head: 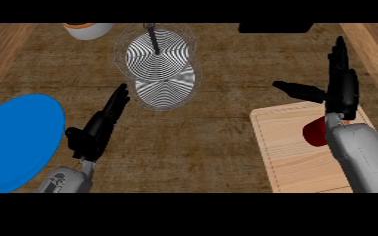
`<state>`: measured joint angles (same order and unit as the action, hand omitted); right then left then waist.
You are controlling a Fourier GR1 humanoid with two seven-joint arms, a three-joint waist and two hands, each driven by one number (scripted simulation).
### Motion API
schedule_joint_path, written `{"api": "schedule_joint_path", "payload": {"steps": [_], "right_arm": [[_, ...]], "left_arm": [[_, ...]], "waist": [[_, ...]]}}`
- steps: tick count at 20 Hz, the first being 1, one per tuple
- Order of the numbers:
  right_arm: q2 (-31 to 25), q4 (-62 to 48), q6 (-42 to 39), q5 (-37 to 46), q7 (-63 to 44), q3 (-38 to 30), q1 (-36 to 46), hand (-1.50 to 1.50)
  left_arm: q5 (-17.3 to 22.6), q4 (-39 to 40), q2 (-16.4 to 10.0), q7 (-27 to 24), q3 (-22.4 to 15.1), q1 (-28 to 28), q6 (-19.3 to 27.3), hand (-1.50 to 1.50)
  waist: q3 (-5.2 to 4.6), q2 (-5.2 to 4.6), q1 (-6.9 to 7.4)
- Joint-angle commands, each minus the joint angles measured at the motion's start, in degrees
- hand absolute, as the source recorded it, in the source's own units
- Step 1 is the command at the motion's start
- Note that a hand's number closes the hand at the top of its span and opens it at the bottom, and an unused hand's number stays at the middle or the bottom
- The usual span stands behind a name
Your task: Pick the can from the cutting board and place it in the tiered basket
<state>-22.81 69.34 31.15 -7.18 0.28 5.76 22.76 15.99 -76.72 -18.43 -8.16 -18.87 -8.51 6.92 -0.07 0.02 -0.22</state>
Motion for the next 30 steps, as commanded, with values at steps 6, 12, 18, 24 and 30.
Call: {"api": "schedule_joint_path", "payload": {"steps": [6, 12, 18, 24, 30], "right_arm": [[-22.34, 3.29, -13.82, 14.70, -28.33, 13.74, 0.78, -1.50], [-30.11, 11.81, -33.59, 15.74, -46.03, 22.46, 4.62, -1.50], [-29.66, 26.65, -44.40, 7.73, -67.93, 20.82, 9.76, -1.50], [-25.85, 32.22, -41.25, 11.25, -77.08, 23.05, 6.72, -1.50], [-27.99, 26.73, -41.53, 16.54, -77.00, 24.00, 4.82, -1.50]], "left_arm": [[0.24, -0.76, -0.47, 0.88, 0.89, 0.48, 0.04, 0.00], [-0.26, 0.63, -0.12, 0.11, 0.66, -0.08, -0.57, 0.00], [0.19, 1.68, -0.13, -0.13, 2.47, -0.70, -1.79, 0.00], [-0.62, 2.60, 0.93, 0.51, 3.18, -2.13, -2.55, 0.00], [-0.72, 0.76, 0.61, -0.85, 2.71, 1.35, -3.83, 0.00]], "waist": [[-0.70, 1.10, -0.69], [-0.66, 0.97, -0.60], [-0.09, 0.38, -0.46], [-0.01, 0.20, -0.23], [-0.03, 0.08, 0.27]]}}
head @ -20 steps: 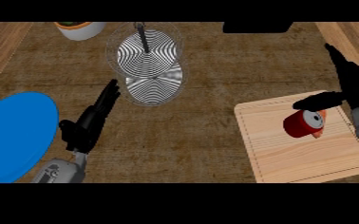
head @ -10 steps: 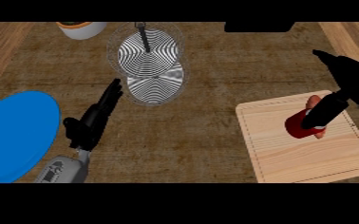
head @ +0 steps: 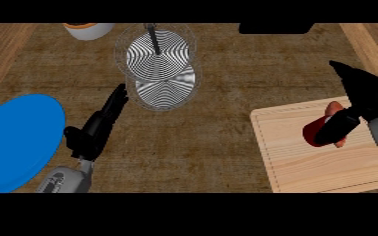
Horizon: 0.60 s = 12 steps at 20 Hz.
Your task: Pick the can from the cutting board and place it in the tiered basket
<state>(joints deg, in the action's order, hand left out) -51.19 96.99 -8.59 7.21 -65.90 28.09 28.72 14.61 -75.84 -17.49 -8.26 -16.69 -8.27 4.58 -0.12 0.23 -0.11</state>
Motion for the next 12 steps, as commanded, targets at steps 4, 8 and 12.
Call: {"api": "schedule_joint_path", "payload": {"steps": [4, 8, 12], "right_arm": [[3.25, -1.62, -1.44, 1.65, -13.77, 1.69, -1.91, -1.50], [5.50, -4.90, 2.44, 4.45, -8.16, -0.05, -5.76, -1.50], [8.29, -9.35, 2.38, 8.55, -2.08, -1.23, -8.22, -1.50]], "left_arm": [[-0.26, 2.87, 0.80, -0.52, 1.18, -2.13, -1.26, 0.00], [-0.81, 1.48, 0.24, 0.14, 1.79, -1.51, -1.85, 0.00], [-0.63, -1.41, -0.13, 1.12, 2.60, 1.34, -2.96, 0.00]], "waist": [[0.01, -0.18, -0.29], [0.09, -0.23, -0.05], [0.11, -0.21, 0.36]]}}
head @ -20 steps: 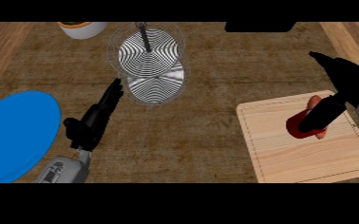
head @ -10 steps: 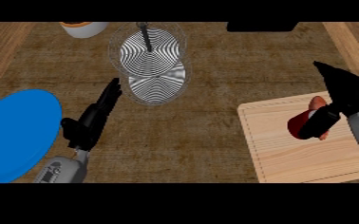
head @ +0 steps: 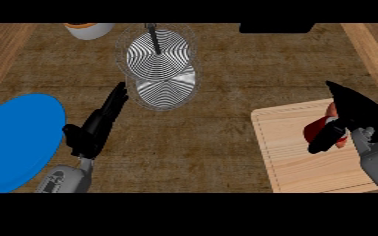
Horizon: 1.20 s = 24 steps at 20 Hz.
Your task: Pick the can from the cutting board and place it in the tiered basket
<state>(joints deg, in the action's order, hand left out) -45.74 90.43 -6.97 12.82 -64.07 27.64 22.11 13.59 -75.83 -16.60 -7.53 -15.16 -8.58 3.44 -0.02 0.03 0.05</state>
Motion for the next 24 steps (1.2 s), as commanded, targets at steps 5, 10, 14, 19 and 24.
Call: {"api": "schedule_joint_path", "payload": {"steps": [5, 10, 14, 19, 24], "right_arm": [[3.55, 0.97, 0.37, 4.05, -8.98, -2.04, -4.74, -1.50], [6.04, -4.45, -0.29, 6.80, -3.83, -4.91, -5.38, -1.50], [7.42, -5.04, -0.82, 8.98, -0.02, -6.53, -9.03, -1.50], [10.65, -4.52, -1.28, 12.94, 2.23, -8.53, -12.10, -1.50], [13.82, -12.20, -3.53, 14.35, 9.36, -14.31, -6.88, 1.50]], "left_arm": [[-1.44, 0.33, 1.62, -0.71, 0.76, 0.93, -0.32, 0.00], [-3.42, 2.62, 2.85, -2.76, 1.35, 0.64, -1.08, 0.00], [-3.01, 2.57, 1.70, -0.08, 4.07, -1.99, -3.25, 0.00], [-5.52, 1.07, 3.93, -1.00, 3.33, 1.65, -3.84, 0.00], [-7.41, 1.13, 5.86, -0.71, 4.38, 1.21, -4.12, 0.00]], "waist": [[-0.01, 0.05, -0.27], [0.00, -0.05, 0.02], [0.01, -0.05, -0.13], [0.01, 0.01, -0.15], [0.02, -0.05, 0.07]]}}
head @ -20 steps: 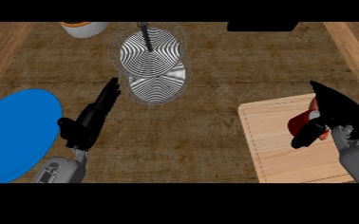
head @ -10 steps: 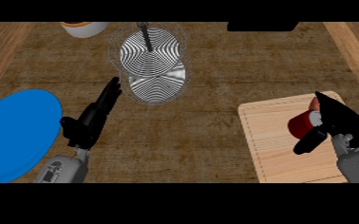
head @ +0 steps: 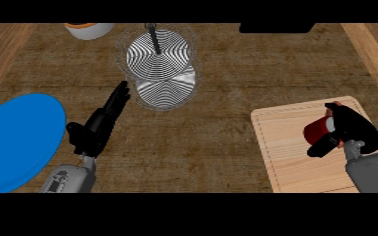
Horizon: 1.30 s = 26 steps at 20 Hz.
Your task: Pick the can from the cutting board and place it in the tiered basket
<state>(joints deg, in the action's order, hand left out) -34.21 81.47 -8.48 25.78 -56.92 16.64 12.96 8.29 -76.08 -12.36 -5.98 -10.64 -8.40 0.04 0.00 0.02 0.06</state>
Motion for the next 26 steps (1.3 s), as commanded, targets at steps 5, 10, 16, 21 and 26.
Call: {"api": "schedule_joint_path", "payload": {"steps": [5, 10, 16, 21, 26], "right_arm": [[4.48, -0.21, 5.16, 8.21, 7.14, -1.78, -0.36, 1.50], [5.61, -2.95, 4.11, 10.36, 13.26, -6.79, 0.33, 1.50], [6.22, -6.62, 2.17, 13.23, 21.49, -3.06, 6.41, 1.50], [-1.33, -12.26, -1.38, 13.43, 44.29, 0.30, 11.74, 1.50], [2.06, -18.51, 2.95, 6.87, 54.42, -7.63, 18.14, 1.50]], "left_arm": [[-0.34, -3.24, 0.16, 4.08, 2.27, -0.08, -1.20, 0.00], [-2.87, -2.02, 1.67, 0.66, 2.95, 2.78, -2.14, 0.00], [-1.97, -2.90, 1.19, 2.73, 3.78, 0.35, -3.90, 0.00], [-3.02, -1.53, 2.46, 0.93, 2.77, -0.35, -3.41, 0.00], [-3.75, -2.46, 2.60, 0.26, 2.12, 2.29, -3.45, 0.00]], "waist": [[0.01, 0.04, 0.00], [0.00, 0.01, -0.01], [0.05, -0.17, 1.06], [0.19, -0.89, 2.94], [0.11, -0.25, 1.52]]}}
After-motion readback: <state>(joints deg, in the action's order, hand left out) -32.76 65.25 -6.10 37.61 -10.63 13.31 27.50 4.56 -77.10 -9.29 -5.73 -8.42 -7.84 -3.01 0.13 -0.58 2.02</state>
